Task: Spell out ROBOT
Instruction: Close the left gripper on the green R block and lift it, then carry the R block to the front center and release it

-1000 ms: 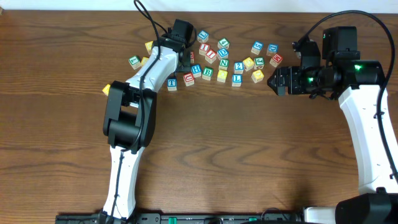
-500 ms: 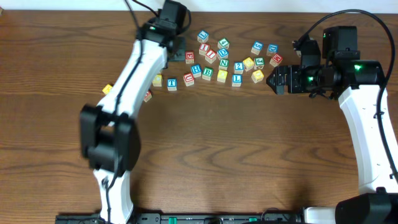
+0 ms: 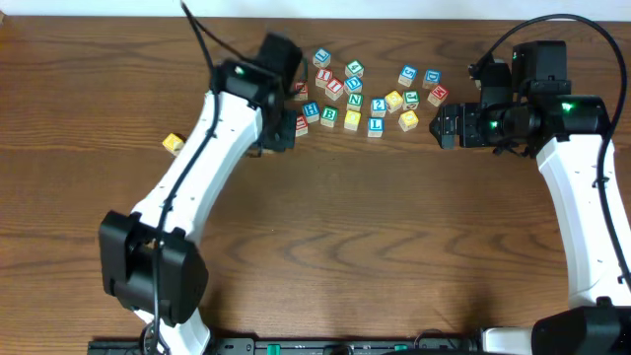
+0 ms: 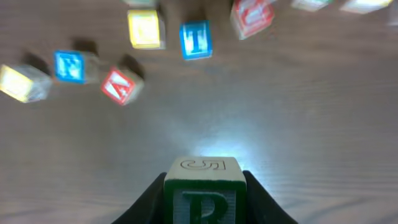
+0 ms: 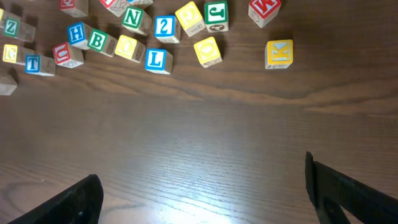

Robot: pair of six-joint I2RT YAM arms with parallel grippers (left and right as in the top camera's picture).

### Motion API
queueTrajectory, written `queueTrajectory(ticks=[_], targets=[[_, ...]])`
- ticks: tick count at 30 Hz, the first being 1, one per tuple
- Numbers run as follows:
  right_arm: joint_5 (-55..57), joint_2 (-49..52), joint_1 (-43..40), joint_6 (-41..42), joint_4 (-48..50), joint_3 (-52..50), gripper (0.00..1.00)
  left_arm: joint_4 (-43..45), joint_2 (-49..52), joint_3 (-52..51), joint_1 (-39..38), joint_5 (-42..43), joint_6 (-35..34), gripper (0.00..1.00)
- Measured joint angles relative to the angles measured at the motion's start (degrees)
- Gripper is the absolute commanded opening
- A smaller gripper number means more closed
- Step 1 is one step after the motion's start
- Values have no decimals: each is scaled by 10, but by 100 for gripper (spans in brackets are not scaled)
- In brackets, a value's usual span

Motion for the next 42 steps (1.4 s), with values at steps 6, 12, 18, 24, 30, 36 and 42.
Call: queueTrajectory(ticks=[6,12,18,24,30,36,42], targets=[[2,0,0,0,0,0,99,141,6,-147,-4,6,0,22],[4,0,0,0,1,0,99,296,10,-226,-34,8,2,26],[4,0,0,0,1,0,99,337,21,-227,-53,8,2,26],[4,0,0,0,1,0,99,336,38,-227,-54,8,-12,26],[4,0,0,0,0,0,99,337,49,-227,-54,22,-16,26],[4,0,0,0,0,0,99,341,56,-227,-54,29,-15,25],[4,0,0,0,0,0,99,341,59,-227,-54,36,-13,22]])
